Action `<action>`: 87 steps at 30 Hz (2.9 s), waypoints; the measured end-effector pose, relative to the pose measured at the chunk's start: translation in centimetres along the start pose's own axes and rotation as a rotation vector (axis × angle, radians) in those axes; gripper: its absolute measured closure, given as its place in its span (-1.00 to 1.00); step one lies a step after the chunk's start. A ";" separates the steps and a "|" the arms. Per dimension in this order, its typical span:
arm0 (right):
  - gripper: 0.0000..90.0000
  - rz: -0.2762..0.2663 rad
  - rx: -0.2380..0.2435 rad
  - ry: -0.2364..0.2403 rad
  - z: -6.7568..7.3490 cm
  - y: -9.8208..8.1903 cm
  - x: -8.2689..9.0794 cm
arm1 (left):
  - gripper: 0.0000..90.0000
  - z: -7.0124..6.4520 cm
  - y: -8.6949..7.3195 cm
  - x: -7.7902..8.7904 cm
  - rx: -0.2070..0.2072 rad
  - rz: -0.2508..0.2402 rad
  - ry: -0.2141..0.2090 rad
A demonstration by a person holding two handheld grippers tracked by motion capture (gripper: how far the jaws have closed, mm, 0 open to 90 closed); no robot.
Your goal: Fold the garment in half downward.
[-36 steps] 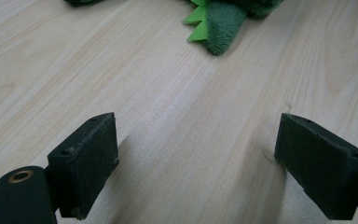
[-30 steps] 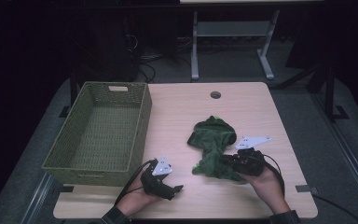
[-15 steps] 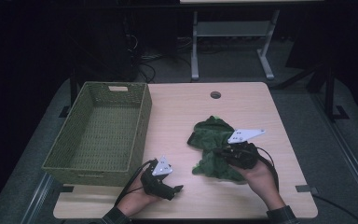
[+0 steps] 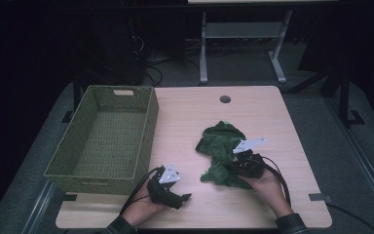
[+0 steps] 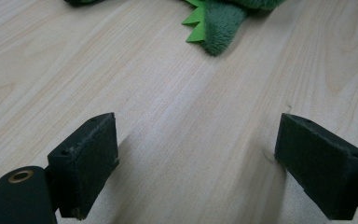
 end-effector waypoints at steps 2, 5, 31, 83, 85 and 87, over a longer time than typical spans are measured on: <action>1.00 0.030 -0.006 -0.005 -0.1 -0.5 -0.6 | -0.72 0.0 0.0 0.0 0.000 0.000 0.000; 1.00 0.059 -0.015 -0.019 -0.5 -1.5 -1.5 | -0.72 0.0 0.0 0.0 -0.001 0.000 0.001; 0.28 -0.099 -0.049 -0.067 -3.2 -4.9 7.3 | -0.72 0.0 0.0 0.0 0.007 -0.002 0.008; 0.88 -0.088 -0.022 -0.014 -1.9 -10.0 8.6 | -0.73 -0.1 0.2 -0.2 -0.001 -0.001 -0.004; 0.88 -0.099 -0.021 -0.023 -2.0 -9.7 8.9 | -0.73 -0.1 0.2 -0.2 0.000 -0.001 -0.004; 0.88 -0.108 -0.015 -0.025 -2.0 -9.4 9.1 | -0.73 0.0 0.2 -0.2 -0.002 -0.001 -0.004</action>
Point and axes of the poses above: each handheld gripper's, and its own axes: x roughly backward along the jaws, y roughly out of its top, z roughly to its left, the point moved 9 cm from there along -x, roughly forward along the jaws, and after that the axes turned 6 degrees about x, right-handed, at the moved point
